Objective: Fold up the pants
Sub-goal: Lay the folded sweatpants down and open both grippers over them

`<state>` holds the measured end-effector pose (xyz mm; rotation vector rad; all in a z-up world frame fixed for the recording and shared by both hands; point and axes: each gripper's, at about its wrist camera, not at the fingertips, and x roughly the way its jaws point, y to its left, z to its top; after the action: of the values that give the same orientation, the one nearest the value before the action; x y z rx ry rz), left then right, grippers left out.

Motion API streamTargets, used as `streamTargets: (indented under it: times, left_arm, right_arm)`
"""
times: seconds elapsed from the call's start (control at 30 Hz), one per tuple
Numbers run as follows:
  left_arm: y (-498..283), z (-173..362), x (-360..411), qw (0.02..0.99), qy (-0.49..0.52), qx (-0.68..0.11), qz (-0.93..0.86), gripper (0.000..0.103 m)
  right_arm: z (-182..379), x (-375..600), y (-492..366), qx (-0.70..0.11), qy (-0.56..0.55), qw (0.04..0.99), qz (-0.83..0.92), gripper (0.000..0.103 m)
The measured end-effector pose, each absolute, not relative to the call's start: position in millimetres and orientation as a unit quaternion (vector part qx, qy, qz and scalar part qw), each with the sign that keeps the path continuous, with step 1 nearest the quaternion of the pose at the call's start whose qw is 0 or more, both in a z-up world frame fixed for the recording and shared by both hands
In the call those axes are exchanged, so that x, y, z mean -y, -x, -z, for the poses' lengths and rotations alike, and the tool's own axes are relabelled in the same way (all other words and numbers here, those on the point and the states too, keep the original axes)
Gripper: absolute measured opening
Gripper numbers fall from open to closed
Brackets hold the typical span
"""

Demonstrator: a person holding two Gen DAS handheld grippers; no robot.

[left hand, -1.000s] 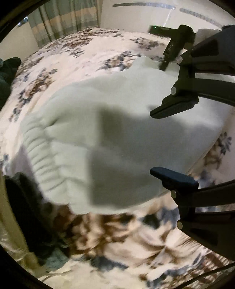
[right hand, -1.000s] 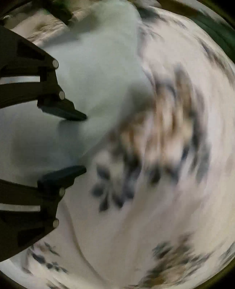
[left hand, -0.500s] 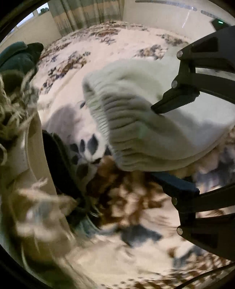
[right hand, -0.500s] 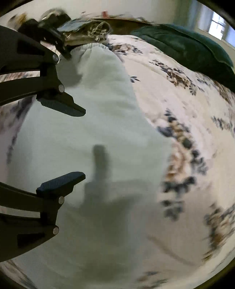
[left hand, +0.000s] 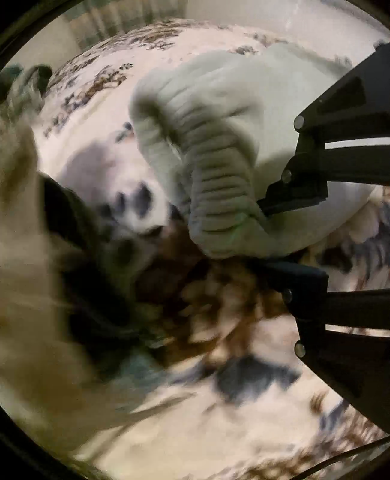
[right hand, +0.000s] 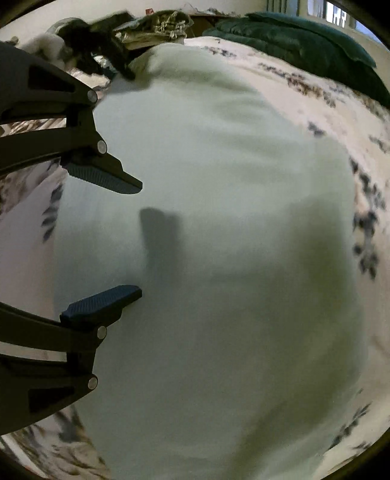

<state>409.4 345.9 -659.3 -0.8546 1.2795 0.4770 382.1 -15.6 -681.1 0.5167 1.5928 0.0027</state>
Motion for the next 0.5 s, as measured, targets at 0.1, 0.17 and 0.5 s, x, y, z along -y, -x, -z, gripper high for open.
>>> streamTargets:
  times: [0.1, 0.17, 0.5]
  left_arm:
    - [-410.2, 633.0, -334.9, 0.712, 0.363, -0.565, -0.205, 0.030]
    - [-403.4, 614.9, -327.4, 0.723, 0.360, -0.554, -0.204, 0.035]
    - [-398.9, 653.8, -223.5, 0.684, 0.313, -0.644, -0.140, 0.060]
  right_arm:
    - [676.6, 32.7, -374.1, -0.703, -0.251, 0.665, 0.002, 0.066]
    - [668.9, 40.8, -368.2, -0.694, -0.263, 0.670, 0.007, 0.066]
    - [709.0, 123.1, -316.2, -0.714, -0.307, 0.625, 0.079, 0.036]
